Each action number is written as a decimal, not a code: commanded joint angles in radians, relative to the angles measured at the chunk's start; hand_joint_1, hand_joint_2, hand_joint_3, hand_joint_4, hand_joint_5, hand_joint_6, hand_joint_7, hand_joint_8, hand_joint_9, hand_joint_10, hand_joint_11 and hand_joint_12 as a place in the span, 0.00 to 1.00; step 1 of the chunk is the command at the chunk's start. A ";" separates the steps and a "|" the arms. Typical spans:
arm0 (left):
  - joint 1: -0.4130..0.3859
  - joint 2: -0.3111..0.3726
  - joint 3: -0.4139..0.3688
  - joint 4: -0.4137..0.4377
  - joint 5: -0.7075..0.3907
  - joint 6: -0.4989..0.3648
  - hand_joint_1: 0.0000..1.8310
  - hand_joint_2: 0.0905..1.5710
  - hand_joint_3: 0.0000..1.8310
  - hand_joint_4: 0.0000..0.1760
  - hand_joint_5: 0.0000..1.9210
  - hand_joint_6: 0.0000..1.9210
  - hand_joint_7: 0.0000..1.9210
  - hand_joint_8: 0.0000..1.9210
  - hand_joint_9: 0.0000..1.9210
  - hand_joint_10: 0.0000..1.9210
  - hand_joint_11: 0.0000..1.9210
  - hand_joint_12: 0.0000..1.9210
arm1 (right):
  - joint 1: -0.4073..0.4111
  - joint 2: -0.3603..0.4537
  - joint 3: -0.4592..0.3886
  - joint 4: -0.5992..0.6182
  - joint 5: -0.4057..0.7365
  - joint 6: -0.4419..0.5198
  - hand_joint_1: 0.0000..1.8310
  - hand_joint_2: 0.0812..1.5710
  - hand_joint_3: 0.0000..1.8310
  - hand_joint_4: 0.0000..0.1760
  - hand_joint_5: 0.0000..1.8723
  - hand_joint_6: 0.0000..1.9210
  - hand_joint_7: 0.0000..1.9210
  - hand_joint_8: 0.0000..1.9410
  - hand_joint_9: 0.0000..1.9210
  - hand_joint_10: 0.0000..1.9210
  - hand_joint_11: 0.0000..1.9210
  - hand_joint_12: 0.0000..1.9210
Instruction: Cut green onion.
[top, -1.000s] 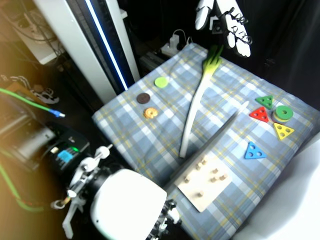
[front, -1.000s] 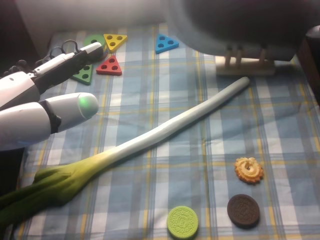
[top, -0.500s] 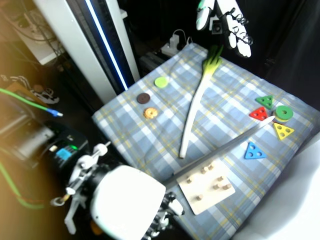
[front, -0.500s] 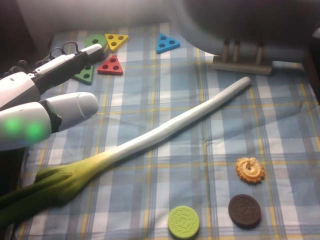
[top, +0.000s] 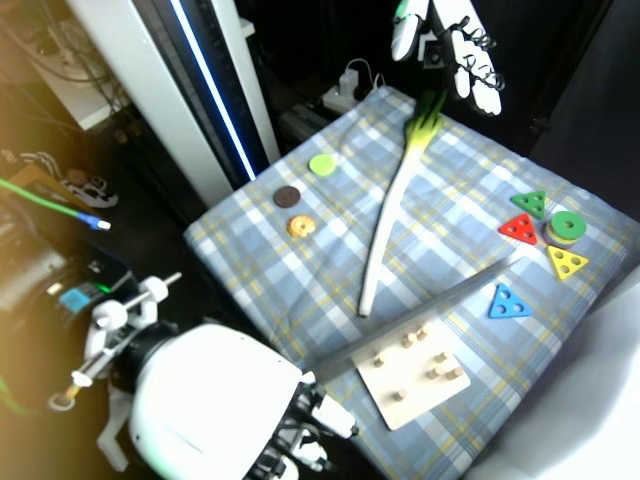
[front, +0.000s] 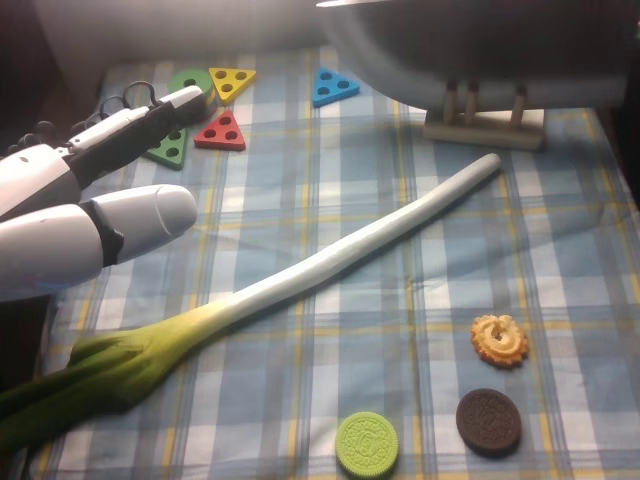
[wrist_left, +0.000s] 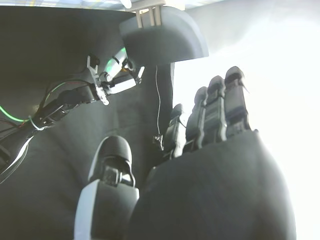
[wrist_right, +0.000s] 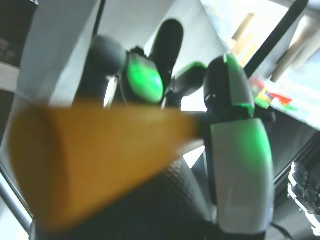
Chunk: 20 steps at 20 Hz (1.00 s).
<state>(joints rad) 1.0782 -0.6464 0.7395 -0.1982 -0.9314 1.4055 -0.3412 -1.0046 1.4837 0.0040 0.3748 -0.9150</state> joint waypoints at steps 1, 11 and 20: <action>-0.009 -0.005 0.005 -0.001 -0.116 -0.008 0.00 0.78 0.00 1.00 0.00 0.00 0.00 0.00 0.00 0.00 0.00 0.00 | 0.008 0.017 0.003 0.013 0.142 0.003 0.73 0.79 0.00 1.00 0.52 1.00 0.65 1.00 0.74 1.00 0.77 1.00; -0.008 -0.006 0.003 -0.007 -0.116 -0.009 0.00 0.77 0.00 1.00 0.00 0.00 0.00 0.00 0.00 0.00 0.00 0.00 | -0.072 0.015 -0.005 0.031 0.157 0.030 0.75 0.77 0.00 1.00 0.54 1.00 0.65 1.00 0.73 1.00 0.76 1.00; -0.006 -0.006 0.002 -0.014 -0.115 -0.009 0.00 0.76 0.00 0.92 0.00 0.00 0.00 0.00 0.00 0.00 0.00 0.00 | -0.097 0.016 -0.037 -0.050 0.153 0.071 0.80 0.77 0.00 1.00 0.53 1.00 0.63 1.00 0.70 1.00 0.75 1.00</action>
<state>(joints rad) 1.0782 -0.6464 0.7395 -0.2096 -0.9306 1.4055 -0.4438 -0.9993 1.4406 -0.0574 0.4126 -0.8474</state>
